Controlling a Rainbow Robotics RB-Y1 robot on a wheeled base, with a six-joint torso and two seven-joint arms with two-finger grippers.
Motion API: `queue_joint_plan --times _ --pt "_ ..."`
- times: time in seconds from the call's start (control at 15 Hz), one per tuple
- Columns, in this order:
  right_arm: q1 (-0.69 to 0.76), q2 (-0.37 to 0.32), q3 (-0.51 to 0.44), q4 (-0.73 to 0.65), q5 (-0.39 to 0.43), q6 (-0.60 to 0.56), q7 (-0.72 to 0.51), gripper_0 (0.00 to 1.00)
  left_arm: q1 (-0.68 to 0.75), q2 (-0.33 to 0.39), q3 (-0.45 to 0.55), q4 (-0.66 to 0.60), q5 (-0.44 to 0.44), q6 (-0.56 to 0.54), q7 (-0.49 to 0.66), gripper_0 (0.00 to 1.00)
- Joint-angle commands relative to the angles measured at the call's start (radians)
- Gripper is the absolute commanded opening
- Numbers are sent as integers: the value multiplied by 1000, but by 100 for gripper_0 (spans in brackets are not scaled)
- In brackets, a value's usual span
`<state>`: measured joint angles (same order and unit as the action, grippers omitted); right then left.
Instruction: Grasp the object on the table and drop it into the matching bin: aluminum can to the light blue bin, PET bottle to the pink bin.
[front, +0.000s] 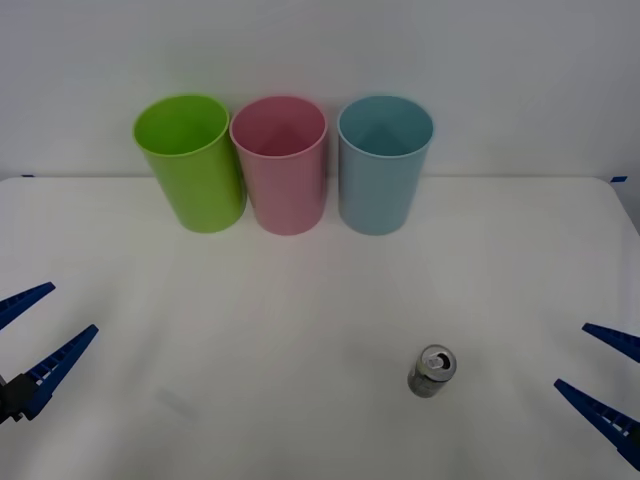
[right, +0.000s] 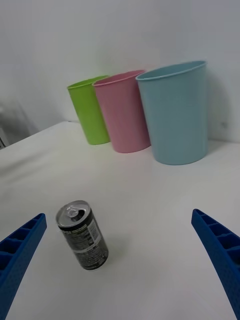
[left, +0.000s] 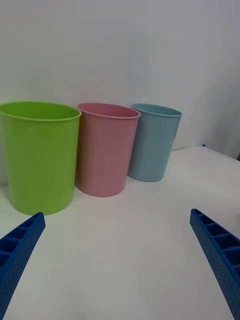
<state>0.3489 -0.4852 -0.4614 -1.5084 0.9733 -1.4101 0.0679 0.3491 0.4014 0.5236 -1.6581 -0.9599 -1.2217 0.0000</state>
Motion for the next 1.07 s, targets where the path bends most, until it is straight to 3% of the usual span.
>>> queue_joint_plan --times 0.07,0.6,1.07 --pt "-19 -10 23 70 1 -24 138 100 0 0 0 0 0 0 0 100" --pt "-99 -38 147 255 13 -23 418 100 0 0 0 0 0 0 0 100" --pt "-192 -38 290 373 24 -7 480 100 0 0 0 0 0 0 0 100"
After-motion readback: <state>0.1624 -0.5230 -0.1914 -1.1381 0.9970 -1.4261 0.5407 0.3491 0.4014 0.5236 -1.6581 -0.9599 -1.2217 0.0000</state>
